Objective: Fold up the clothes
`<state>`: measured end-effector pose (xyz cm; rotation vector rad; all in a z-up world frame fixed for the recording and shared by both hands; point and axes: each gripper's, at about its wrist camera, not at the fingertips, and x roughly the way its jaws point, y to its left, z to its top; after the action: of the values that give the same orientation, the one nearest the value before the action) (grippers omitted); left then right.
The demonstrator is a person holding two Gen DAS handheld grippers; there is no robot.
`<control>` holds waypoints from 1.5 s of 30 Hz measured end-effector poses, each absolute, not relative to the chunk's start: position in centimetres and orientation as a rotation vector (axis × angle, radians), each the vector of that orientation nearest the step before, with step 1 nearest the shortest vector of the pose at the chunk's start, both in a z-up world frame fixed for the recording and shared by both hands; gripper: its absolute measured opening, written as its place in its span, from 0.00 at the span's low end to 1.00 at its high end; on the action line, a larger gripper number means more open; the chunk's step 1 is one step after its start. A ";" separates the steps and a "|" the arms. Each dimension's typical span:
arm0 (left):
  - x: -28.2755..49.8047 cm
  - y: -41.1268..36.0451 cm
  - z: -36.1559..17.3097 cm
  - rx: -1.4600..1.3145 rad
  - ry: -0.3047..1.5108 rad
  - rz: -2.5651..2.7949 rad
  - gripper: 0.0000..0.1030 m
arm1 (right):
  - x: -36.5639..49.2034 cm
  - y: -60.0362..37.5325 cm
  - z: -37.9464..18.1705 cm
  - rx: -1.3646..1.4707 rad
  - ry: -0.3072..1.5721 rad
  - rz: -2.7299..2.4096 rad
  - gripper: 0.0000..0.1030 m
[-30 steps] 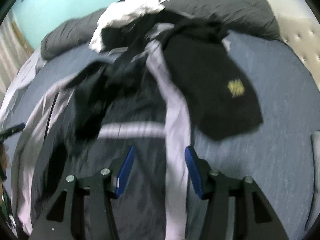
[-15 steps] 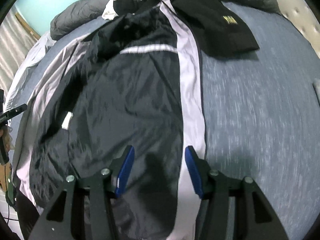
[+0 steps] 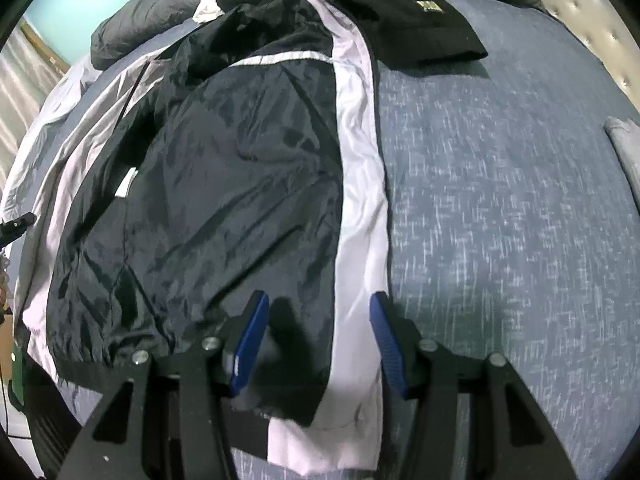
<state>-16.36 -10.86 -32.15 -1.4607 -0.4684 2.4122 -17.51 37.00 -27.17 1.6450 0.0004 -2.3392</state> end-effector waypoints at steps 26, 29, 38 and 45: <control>-11.2 -10.1 -33.7 -1.489 -0.345 2.316 0.02 | -15.0 35.9 -26.3 1.622 0.030 -2.348 0.52; -11.4 -11.1 -33.2 -1.479 -0.375 2.335 0.02 | -15.0 36.1 -26.1 1.618 0.026 -2.357 0.52; -11.7 -9.7 -31.7 -1.471 -0.347 2.337 0.09 | -15.1 35.8 -26.4 1.628 0.010 -2.359 0.52; -12.1 -8.5 -32.6 -1.513 -0.321 2.341 0.58 | -15.1 35.3 -26.1 1.613 0.032 -2.358 0.52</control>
<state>-12.08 -8.48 -32.63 -1.5131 -0.3211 2.3406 -15.06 35.35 -26.10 1.6128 0.0317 -2.3583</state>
